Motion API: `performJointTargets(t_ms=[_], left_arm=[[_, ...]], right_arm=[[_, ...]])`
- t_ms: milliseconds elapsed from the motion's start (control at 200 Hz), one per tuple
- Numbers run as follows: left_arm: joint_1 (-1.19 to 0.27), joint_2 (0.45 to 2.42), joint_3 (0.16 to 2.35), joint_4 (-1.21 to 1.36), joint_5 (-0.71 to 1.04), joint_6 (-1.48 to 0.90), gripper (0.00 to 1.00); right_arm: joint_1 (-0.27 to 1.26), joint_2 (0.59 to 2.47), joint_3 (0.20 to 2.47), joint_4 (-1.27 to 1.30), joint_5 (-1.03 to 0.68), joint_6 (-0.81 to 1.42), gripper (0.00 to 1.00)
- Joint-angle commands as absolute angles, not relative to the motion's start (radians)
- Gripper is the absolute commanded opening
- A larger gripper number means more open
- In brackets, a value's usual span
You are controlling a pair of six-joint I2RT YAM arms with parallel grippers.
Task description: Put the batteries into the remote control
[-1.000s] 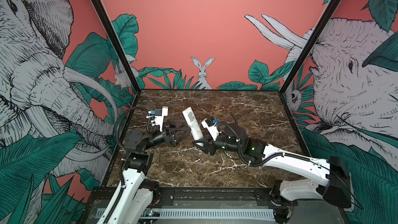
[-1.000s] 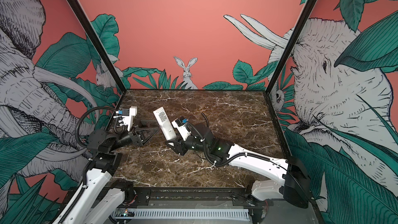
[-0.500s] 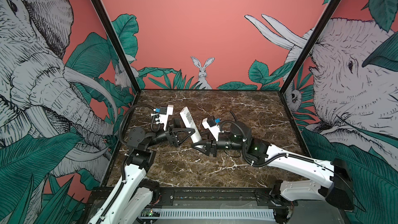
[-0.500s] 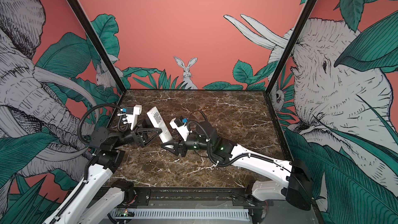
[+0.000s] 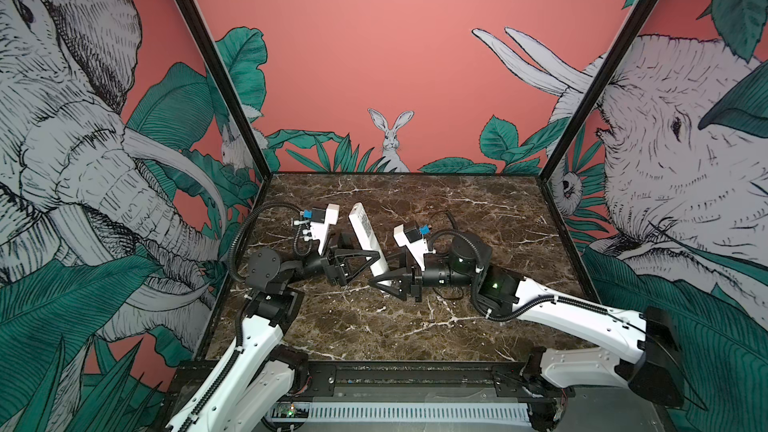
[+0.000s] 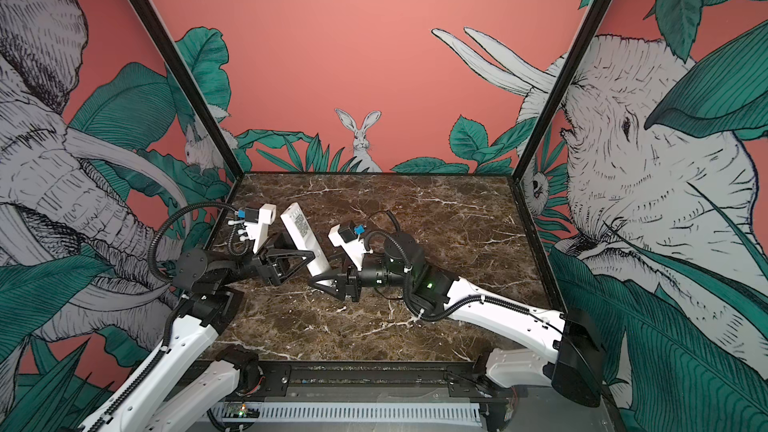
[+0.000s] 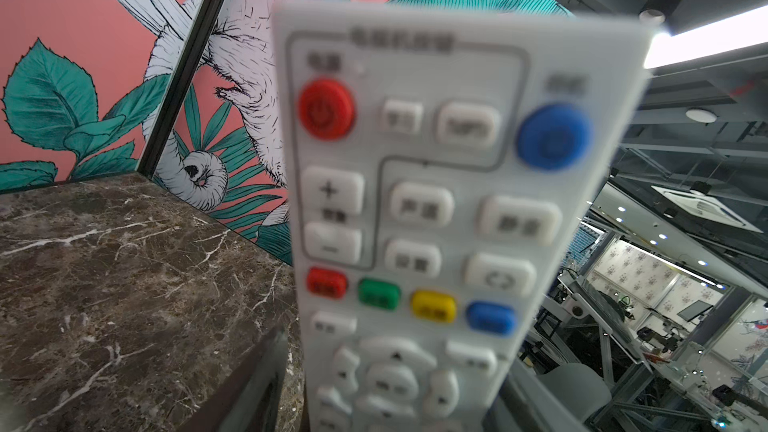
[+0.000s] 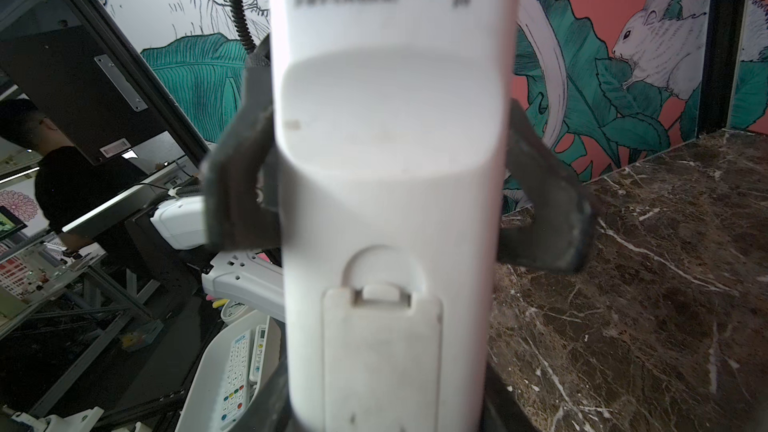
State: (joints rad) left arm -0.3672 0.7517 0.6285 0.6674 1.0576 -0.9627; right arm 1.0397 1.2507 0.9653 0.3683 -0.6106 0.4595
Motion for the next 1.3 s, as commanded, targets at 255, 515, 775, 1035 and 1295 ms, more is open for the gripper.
performJointTargets(t_ms=[255, 515, 775, 1035, 1295], left_arm=[[-0.379, 0.745, 0.663, 0.72, 1.052, -0.973, 0.41], [-0.387, 0.744, 0.671, 0.669, 1.04, -0.942, 0.22], [-0.396, 0.748, 0.691, 0.538, 1.01, -0.848, 0.17], [-0.396, 0.75, 0.715, 0.389, 0.943, -0.757, 0.14], [-0.395, 0.756, 0.753, 0.138, 0.797, -0.608, 0.13]], right_arm=[[1.031, 1.24, 0.936, 0.513, -0.671, 0.483, 0.14], [1.029, 1.252, 0.928, 0.555, -0.676, 0.489, 0.24], [1.029, 1.241, 0.939, 0.447, -0.627, 0.441, 0.67], [1.029, 1.191, 0.922, 0.345, -0.554, 0.396, 0.93], [1.029, 1.128, 0.898, 0.208, -0.425, 0.334, 0.99]])
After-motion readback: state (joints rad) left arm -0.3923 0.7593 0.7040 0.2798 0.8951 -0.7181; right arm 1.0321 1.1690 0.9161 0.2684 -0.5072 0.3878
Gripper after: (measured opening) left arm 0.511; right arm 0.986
